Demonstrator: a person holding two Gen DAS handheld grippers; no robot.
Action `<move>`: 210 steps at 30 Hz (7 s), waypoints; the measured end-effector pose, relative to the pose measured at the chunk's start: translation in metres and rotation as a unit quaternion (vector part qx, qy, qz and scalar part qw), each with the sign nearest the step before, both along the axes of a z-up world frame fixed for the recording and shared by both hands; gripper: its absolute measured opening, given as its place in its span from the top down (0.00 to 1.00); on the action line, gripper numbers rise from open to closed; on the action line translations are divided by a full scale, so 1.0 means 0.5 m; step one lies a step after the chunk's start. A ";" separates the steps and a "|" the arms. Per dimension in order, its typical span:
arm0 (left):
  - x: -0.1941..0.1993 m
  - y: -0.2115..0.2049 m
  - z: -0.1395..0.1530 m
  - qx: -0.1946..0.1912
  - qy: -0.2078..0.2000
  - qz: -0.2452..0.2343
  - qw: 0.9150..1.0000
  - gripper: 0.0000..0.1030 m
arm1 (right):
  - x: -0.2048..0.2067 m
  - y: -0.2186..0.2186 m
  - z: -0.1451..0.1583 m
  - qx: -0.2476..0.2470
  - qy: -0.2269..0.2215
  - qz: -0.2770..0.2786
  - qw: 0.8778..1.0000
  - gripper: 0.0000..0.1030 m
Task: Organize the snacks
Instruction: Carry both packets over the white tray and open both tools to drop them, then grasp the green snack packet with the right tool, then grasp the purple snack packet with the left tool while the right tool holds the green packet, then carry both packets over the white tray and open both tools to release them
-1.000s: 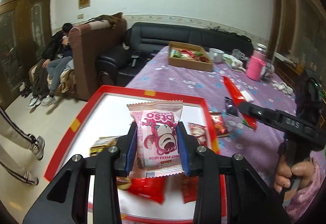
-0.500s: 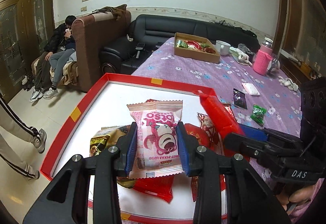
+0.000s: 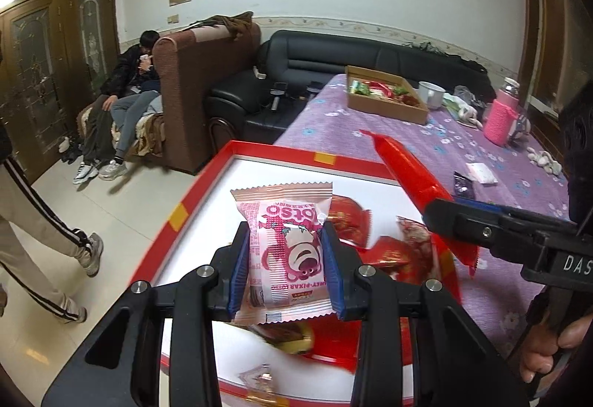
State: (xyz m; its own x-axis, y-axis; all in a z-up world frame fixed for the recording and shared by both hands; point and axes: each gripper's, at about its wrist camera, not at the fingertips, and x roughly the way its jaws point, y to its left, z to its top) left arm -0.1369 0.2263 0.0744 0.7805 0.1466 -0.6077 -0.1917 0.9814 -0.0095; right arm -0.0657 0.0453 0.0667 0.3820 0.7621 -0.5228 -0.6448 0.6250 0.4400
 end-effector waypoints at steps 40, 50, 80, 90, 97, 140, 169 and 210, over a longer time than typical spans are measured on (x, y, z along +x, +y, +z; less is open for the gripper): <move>0.099 0.044 -0.066 0.038 0.057 0.004 0.998 0.61 | -0.022 0.107 -0.064 -0.107 0.005 -0.023 0.994 0.49; 0.085 0.043 -0.065 0.034 0.076 0.019 0.996 0.35 | -0.001 0.055 -0.039 -0.040 0.024 -0.033 0.998 0.42; 0.060 -0.257 -0.020 0.100 0.076 -0.137 0.983 0.20 | 0.126 -0.378 -0.080 -0.021 0.063 -0.229 0.971 0.33; 0.058 -0.305 -0.037 0.111 0.092 -0.157 0.977 0.20 | 0.125 -0.313 -0.114 -0.111 0.051 -0.190 0.974 0.43; 0.063 -0.314 -0.042 0.114 0.103 -0.157 0.976 0.20 | 0.120 -0.320 -0.118 -0.141 0.048 -0.204 0.968 0.66; 0.407 -0.541 -0.121 0.193 0.171 -0.142 0.956 0.17 | 0.119 -0.374 -0.107 -0.270 0.023 -0.300 0.914 0.67; 0.401 -0.480 -0.112 0.090 0.184 -0.230 0.951 0.17 | 0.133 -0.425 -0.112 -0.238 0.049 -0.336 0.910 0.64; 0.116 -0.360 0.029 0.035 0.061 -0.220 0.973 0.79 | 0.122 -0.455 -0.071 -0.009 0.073 -0.260 0.963 0.83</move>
State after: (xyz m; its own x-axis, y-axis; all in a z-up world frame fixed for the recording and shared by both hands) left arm -0.0787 0.0460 0.0889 0.6992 -0.1413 -0.7008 0.2517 0.9662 0.0563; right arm -0.0045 -0.1823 0.0313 0.6310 0.4781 -0.6110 -0.1742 0.8548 0.4889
